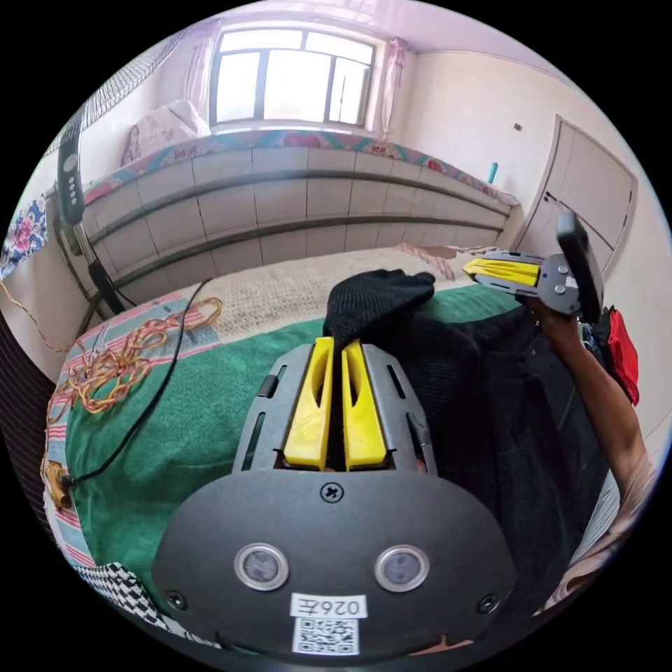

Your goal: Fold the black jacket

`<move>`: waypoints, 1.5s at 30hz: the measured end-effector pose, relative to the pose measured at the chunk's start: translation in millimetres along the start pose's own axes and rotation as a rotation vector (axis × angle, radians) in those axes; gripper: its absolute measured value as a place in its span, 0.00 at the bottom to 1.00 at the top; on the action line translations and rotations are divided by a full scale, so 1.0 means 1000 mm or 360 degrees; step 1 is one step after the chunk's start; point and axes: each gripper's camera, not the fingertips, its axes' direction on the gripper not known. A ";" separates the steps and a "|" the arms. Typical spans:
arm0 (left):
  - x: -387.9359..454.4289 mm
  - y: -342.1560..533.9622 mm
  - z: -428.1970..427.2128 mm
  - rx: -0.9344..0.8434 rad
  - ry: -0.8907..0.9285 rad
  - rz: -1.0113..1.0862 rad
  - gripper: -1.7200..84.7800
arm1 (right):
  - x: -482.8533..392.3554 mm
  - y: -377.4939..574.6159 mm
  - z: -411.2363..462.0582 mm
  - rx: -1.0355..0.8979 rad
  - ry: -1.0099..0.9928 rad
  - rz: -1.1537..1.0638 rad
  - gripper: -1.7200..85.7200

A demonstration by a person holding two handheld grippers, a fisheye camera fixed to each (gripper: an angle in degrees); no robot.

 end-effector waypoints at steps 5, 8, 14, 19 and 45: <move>0.078 -0.003 -0.085 0.0284 -0.0029 0.0289 0.02 | 0.080 0.065 -0.142 0.0395 -0.0136 0.0165 0.01; 0.121 0.000 -0.103 0.0244 -0.0103 0.0463 0.02 | 0.066 0.092 -0.178 0.0432 -0.0120 0.0040 0.01; 0.190 0.025 -0.120 0.0173 -0.0023 0.0805 0.02 | -0.033 0.133 -0.134 0.0407 0.0042 -0.0254 0.01; 0.215 0.038 -0.137 0.0214 0.0028 0.0966 0.02 | -0.093 0.138 -0.092 0.0460 0.0154 -0.0467 0.06; 0.151 0.119 -0.143 -0.0098 -0.0272 0.0748 0.08 | 0.134 0.298 -0.308 -0.0035 -0.1189 -0.0444 0.04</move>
